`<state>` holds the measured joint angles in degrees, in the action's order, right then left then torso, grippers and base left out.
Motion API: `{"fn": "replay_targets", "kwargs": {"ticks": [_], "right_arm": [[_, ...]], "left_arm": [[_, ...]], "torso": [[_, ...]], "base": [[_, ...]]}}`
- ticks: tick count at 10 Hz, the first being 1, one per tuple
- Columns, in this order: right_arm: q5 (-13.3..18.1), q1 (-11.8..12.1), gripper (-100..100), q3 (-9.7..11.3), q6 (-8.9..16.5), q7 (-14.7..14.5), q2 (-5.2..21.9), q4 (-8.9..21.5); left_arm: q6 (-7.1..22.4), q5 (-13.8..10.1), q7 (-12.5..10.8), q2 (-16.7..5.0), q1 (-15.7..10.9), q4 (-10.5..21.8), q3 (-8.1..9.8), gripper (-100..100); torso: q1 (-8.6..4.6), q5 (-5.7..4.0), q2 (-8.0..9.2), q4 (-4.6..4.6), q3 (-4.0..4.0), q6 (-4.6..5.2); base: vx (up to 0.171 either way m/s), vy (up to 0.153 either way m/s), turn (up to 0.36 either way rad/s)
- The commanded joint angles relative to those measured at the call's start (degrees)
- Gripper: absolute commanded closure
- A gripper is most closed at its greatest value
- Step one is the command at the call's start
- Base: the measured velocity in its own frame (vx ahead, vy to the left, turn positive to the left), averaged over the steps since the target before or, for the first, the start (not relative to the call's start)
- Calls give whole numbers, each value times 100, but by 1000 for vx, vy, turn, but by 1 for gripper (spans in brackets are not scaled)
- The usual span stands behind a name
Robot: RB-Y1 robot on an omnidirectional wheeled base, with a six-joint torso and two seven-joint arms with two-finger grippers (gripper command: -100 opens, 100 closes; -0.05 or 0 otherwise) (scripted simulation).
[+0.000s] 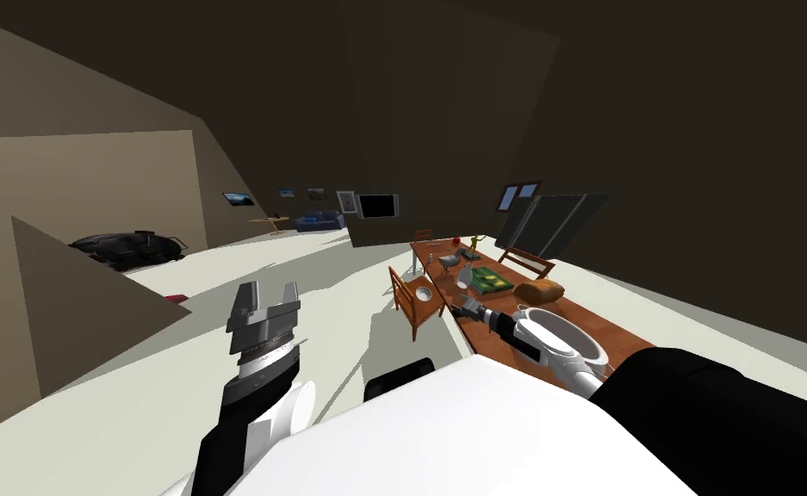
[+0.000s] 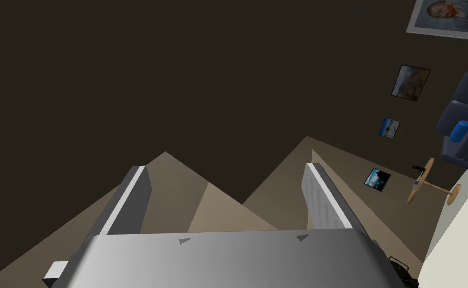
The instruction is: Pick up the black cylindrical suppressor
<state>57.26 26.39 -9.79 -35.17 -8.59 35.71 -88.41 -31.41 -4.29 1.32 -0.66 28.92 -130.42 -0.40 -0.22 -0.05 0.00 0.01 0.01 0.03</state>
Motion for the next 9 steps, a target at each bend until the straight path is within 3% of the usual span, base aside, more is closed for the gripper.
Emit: {"fn": "replay_targets", "kwargs": {"ticks": [1,4,5,6,9], "right_arm": [[214,6,-100,1,-9,1,80,125],[713,-33,-100,-23,-90,-82,320,639],[808,-33,-100,-23,-90,-82,320,639],[1014,-53,-100,-32,-129,-125,434,889],[1385,-72,-100,-37,-167,-171,543,1134]], "left_arm": [[0,0,0,0,0,0,0,0],[0,0,0,0,1,0,1,0],[0,0,0,0,0,0,0,0],[0,0,0,0,1,0,1,0],[0,0,0,0,1,0,0,0]], "torso": [[0,0,0,0,0,0],[3,0,-4,-1,-2,6],[2,0,-5,-1,-3,0],[4,1,-6,-1,-3,6],[3,1,-8,-1,-4,1]], "base": [[-34,-28,121],[-32,-17,222],[-28,-15,121],[-29,-6,238],[-24,-12,176]]}}
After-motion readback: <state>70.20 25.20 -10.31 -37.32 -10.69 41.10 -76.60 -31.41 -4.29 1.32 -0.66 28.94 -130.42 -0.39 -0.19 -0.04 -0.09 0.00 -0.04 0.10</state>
